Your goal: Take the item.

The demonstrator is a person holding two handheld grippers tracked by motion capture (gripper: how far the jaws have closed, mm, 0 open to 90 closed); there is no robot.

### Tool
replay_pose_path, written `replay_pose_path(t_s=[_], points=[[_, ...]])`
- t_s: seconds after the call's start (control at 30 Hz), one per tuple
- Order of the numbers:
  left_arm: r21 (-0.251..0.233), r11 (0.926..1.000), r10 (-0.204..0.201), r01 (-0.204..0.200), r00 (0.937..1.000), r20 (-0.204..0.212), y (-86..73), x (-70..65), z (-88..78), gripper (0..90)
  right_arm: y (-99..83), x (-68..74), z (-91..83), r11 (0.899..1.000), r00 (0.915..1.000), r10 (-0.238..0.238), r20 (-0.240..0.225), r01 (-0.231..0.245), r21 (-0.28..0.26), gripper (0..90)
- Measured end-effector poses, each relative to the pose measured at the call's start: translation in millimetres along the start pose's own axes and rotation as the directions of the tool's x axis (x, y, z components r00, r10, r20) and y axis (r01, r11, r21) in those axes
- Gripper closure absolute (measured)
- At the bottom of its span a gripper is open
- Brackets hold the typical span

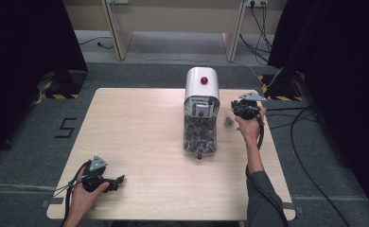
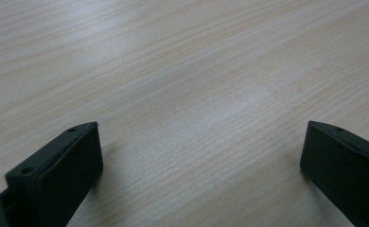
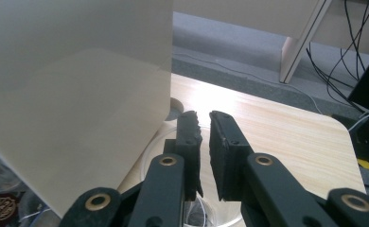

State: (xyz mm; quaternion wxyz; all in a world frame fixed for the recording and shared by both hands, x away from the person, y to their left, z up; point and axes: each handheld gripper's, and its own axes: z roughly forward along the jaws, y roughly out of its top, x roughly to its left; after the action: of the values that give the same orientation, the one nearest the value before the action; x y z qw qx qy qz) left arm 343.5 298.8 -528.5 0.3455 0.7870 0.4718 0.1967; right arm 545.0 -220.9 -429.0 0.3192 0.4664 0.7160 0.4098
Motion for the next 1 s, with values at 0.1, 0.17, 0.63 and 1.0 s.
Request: replay_pose_path(t_s=[0.1, 0.17, 0.63, 1.0], points=[[0.0, 1.0, 0.0, 0.0, 1.0, 0.0, 0.0, 0.0, 0.0, 0.0, 1.3, -0.7, -3.9, 1.0, 1.0, -0.008, -0.003, 0.008, -0.011, 81.3], [0.0, 1.0, -0.001, 0.001, 1.0, 0.0, 0.0, 0.0, 0.0, 0.0, 1.7, -1.0, -6.4, 1.0, 1.0, -0.005, -0.006, 0.005, -0.018, 80.5], [-0.003, 1.0, -0.002, 0.002, 1.0, -0.001, 0.0, -0.1, 0.3, 0.0, -5.7, 7.9, -28.0, 0.999, 0.9965, 0.018, -0.082, -0.021, -0.037, 50.5], [-0.002, 1.0, 0.0, 0.0, 1.0, 0.0, 0.7, 0.1, 1.0, 0.0, -13.4, 14.3, -41.2, 0.999, 0.9951, 0.027, -0.095, -0.03, -0.038, 39.7]])
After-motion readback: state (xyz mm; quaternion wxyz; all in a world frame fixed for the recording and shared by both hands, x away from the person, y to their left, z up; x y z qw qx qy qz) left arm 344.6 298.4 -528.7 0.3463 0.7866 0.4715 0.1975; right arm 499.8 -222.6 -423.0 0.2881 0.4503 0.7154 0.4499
